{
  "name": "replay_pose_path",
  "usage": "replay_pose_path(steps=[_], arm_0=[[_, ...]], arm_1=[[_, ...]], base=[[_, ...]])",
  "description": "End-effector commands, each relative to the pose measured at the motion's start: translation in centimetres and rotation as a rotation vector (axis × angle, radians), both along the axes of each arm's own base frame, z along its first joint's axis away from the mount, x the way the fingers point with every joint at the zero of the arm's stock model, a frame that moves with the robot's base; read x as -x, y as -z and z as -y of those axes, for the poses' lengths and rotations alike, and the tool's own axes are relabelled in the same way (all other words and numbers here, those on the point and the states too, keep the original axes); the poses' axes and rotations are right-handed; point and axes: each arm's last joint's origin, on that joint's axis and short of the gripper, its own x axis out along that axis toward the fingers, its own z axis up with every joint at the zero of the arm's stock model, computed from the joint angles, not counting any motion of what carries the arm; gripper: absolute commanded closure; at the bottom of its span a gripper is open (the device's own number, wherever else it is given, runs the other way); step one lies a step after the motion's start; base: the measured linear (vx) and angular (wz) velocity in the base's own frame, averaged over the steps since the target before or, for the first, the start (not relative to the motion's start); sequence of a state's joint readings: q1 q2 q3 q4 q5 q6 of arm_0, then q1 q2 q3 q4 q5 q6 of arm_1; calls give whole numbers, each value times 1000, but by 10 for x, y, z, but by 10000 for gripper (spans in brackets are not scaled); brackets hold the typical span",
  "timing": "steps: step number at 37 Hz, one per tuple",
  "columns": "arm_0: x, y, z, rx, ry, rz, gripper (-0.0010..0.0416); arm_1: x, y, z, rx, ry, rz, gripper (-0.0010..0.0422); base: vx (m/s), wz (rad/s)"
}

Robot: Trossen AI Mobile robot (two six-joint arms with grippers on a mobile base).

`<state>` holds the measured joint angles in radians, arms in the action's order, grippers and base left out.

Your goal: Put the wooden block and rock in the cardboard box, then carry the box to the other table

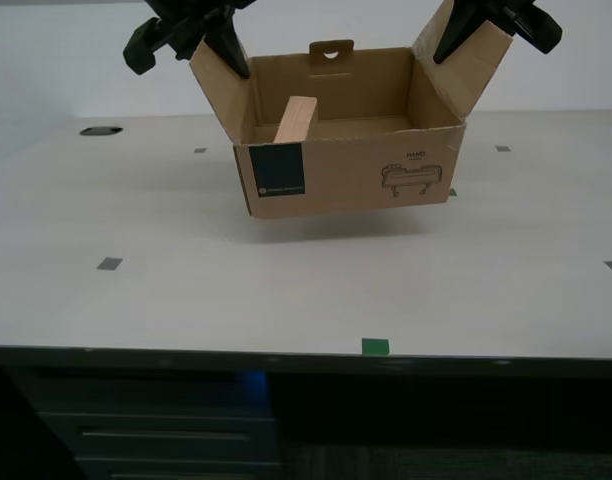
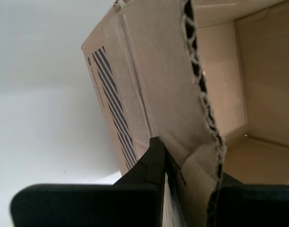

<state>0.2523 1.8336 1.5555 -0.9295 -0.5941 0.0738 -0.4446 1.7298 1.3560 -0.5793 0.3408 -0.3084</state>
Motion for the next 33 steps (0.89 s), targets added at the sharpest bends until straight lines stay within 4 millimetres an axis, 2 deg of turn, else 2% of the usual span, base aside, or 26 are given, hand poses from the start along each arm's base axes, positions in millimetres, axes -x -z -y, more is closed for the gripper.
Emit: replay_pose_path(steps=[1, 15, 33], arm_0=[[0, -1, -2, -35, -11, -6, 406], [0, -1, -2, -35, -10, -8, 406], [4, 0, -5, -28, -16, -43, 406]], arm_1=[[3, -4, -7, 41, 13, 9, 414], [3, -9, -6, 64, 54, 70, 413], [9, -10, -9, 55, 37, 10, 413]], base=[[-97, 7], [-105, 18], [-99, 126]])
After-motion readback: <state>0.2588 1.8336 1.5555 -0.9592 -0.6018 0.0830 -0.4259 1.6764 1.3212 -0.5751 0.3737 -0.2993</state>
